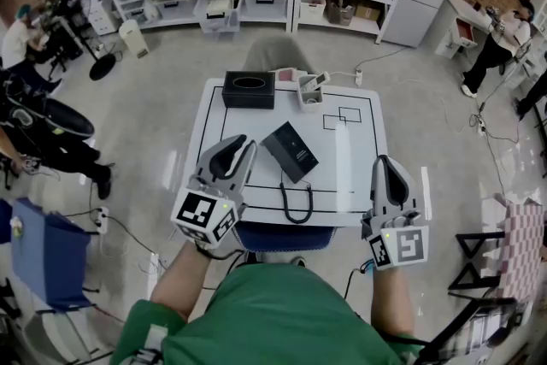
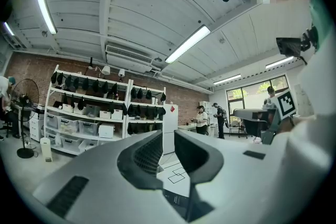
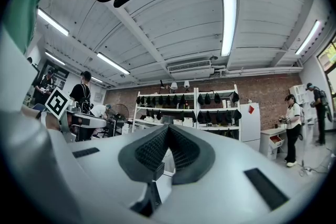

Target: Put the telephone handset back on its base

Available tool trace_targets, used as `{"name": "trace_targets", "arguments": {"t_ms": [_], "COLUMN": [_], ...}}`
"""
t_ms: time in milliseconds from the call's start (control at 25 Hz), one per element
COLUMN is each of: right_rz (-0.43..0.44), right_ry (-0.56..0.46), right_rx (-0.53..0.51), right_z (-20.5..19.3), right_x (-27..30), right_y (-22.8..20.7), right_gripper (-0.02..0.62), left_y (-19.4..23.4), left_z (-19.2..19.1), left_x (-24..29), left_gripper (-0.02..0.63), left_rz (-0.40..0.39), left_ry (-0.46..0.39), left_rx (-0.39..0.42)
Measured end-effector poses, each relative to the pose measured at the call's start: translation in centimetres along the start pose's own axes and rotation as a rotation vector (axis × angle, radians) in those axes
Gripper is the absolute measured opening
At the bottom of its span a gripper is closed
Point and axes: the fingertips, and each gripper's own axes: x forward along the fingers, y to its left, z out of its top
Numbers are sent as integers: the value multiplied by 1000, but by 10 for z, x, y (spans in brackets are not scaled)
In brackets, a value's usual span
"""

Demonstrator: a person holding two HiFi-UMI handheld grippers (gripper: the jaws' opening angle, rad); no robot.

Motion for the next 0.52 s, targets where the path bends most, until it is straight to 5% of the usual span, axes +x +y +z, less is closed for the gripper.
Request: {"name": "trace_targets", "arguments": {"t_ms": [520], "right_rz": [-15], "right_ry": [8], "right_rx": [-7], "right_z": [-2], "right_x": [5], "right_y": [8], "right_gripper": [20], "left_y": [16], "left_z": [-7], "left_x": [0], "left_gripper": [83], "left_rz": [-3], "left_ry": [3], "left_rx": [-8]}}
